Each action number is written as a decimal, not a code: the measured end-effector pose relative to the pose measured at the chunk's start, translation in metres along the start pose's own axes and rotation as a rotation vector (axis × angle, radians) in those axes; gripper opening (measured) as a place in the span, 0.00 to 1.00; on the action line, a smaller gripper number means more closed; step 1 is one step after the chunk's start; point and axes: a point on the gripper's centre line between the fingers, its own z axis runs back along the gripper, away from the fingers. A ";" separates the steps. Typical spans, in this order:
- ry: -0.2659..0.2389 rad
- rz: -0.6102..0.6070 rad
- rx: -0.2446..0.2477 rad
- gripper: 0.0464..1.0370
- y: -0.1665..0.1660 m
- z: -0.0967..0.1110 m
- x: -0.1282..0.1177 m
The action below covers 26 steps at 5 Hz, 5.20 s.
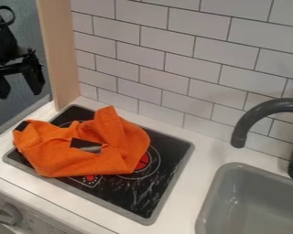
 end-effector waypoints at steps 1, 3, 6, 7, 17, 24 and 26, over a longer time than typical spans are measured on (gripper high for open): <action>0.033 0.006 -0.017 0.96 -0.001 -0.008 -0.006; 0.106 -0.185 -0.111 0.96 -0.037 -0.016 -0.012; 0.253 -0.396 -0.173 0.96 -0.059 -0.051 -0.032; 0.269 -0.399 -0.150 0.96 -0.059 -0.059 -0.033; 0.373 -0.643 -0.168 0.00 -0.057 -0.074 -0.053; 0.479 -0.939 -0.138 0.00 -0.029 -0.084 -0.122; 0.490 -0.914 -0.135 0.17 -0.028 -0.085 -0.124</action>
